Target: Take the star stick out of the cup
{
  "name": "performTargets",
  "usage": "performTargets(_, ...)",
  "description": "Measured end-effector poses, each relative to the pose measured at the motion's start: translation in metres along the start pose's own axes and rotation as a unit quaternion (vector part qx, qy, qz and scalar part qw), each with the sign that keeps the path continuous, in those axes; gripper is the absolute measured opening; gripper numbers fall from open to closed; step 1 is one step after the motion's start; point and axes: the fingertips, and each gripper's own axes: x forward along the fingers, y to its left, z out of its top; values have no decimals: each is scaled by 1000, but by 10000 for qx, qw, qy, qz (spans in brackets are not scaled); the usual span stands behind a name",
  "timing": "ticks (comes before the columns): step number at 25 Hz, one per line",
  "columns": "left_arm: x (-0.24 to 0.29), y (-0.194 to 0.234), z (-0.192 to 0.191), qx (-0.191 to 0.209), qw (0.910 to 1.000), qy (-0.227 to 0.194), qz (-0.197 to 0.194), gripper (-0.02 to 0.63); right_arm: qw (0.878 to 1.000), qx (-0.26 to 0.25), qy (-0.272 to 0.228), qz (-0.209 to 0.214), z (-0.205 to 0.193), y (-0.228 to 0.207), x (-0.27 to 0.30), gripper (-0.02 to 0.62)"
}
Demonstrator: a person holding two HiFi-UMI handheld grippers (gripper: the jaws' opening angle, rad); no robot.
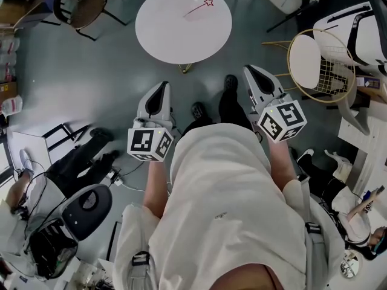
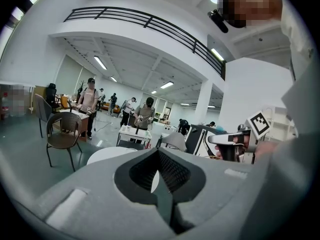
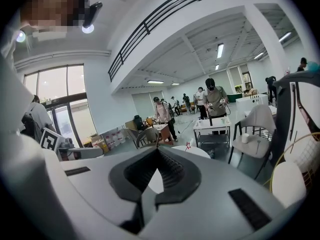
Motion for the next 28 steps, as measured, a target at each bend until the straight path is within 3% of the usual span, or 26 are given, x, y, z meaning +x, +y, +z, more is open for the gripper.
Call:
performTargets(14,75,-15,27,-56,9990,-70,433,9,9985,-56,125,536,42,-71,46,6)
performTargets(28,150,-71,32,-178,9948,-123,998,9,9911,-168,387,1261,66,-152,62,6)
